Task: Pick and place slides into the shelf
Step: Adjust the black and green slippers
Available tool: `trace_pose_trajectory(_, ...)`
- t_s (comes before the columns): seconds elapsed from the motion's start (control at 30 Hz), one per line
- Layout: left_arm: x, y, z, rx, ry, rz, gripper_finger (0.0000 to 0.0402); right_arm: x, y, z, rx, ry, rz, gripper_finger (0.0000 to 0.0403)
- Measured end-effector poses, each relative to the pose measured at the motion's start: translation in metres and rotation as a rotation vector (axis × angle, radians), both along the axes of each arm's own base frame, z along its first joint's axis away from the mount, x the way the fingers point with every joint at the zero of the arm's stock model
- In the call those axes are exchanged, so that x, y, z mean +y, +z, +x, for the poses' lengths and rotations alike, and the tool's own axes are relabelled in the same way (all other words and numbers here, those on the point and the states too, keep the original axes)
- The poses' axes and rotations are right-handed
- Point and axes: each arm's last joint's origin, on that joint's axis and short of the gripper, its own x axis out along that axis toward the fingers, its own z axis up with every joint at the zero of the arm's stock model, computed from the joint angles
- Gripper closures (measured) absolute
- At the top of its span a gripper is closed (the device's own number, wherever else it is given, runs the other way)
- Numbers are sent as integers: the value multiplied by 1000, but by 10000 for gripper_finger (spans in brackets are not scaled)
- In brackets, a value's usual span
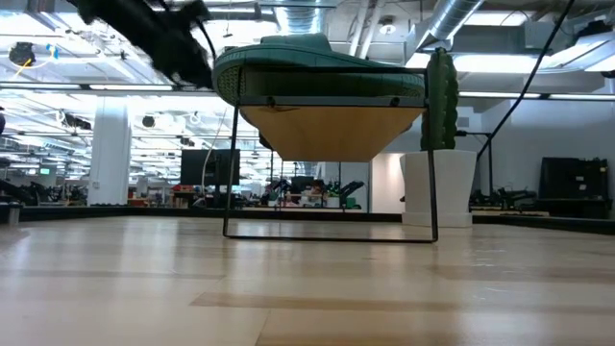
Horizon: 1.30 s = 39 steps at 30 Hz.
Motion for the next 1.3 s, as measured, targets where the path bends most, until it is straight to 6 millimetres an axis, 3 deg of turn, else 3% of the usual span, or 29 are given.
trace_pose_trajectory(0.23,-39,25,-30,-171,-395,-273,402,0,0,0,4,1,3,403)
trace_pose_trajectory(0.47,-70,8,-11,-131,-562,-306,402,0,-1,1,3,0,2,403)
trace_pose_trajectory(0.67,-88,-9,18,-90,-576,-265,401,1,-1,1,-5,-3,8,403)
trace_pose_trajectory(0.87,-90,-29,36,-14,-473,-178,401,1,-1,1,-7,-3,11,403)
trace_pose_trajectory(1.3,-87,-27,37,-24,-411,-58,402,2,-1,0,-5,4,13,403)
